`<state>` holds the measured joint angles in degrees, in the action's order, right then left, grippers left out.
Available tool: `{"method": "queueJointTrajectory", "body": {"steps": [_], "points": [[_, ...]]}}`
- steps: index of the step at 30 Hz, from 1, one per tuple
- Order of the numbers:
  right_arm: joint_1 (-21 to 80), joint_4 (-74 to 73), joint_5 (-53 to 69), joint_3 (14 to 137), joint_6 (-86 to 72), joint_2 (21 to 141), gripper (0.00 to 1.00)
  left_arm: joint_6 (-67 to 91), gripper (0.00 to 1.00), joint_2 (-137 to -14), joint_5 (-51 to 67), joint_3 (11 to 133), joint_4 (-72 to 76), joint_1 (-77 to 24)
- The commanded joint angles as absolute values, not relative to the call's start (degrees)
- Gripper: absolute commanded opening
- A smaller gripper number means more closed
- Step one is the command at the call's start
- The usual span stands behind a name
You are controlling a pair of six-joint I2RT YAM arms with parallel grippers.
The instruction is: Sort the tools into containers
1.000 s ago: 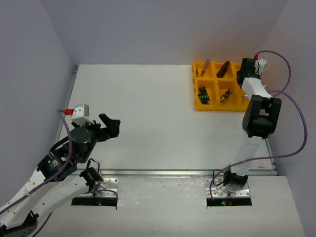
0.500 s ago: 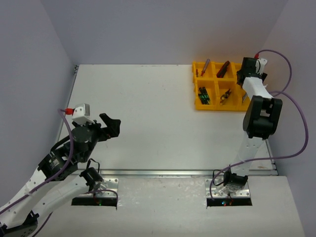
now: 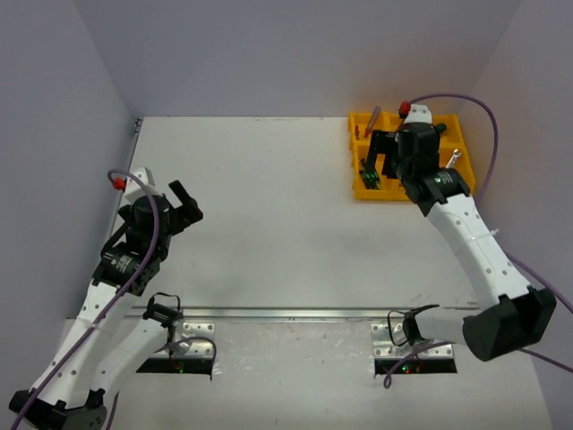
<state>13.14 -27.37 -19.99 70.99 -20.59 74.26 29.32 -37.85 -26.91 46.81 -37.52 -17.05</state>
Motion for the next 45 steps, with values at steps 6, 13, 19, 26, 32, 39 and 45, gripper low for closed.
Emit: {"method": "queueJointTrajectory", "body": {"steps": [6, 13, 19, 26, 32, 39, 45], "points": [[15.91, -38.64, -11.66, 55.63, -19.13, 49.49, 0.99, 28.06, 1.0, -37.94, -31.76, 48.11, -36.89, -15.21], [17.31, -39.38, -9.9, 48.64, -17.18, 34.57, 0.99, 26.39, 1.0, -33.75, -29.87, 45.3, -33.98, -15.21], [17.93, -38.21, -10.5, 45.62, -15.77, 29.19, 0.99, 25.66, 1.0, -28.95, -28.45, 44.09, -33.4, -15.29], [19.6, -37.01, -15.19, 43.87, -14.24, 27.08, 0.99, 25.49, 1.0, -26.73, -28.3, 43.86, -33.31, -15.29], [19.69, -36.39, -15.28, 42.28, -14.32, 26.19, 0.99, 24.87, 1.0, -26.37, -26.64, 43.42, -32.34, -15.29], [19.69, -36.06, -16.45, 42.36, -14.55, 26.24, 0.99, 24.79, 1.0, -26.21, -26.46, 43.35, -32.28, -15.38], [19.65, -35.68, -17.4, 42.31, -14.4, 26.49, 0.99, 24.7, 1.0, -26.05, -26.28, 43.24, -32.12, -15.38]]}}
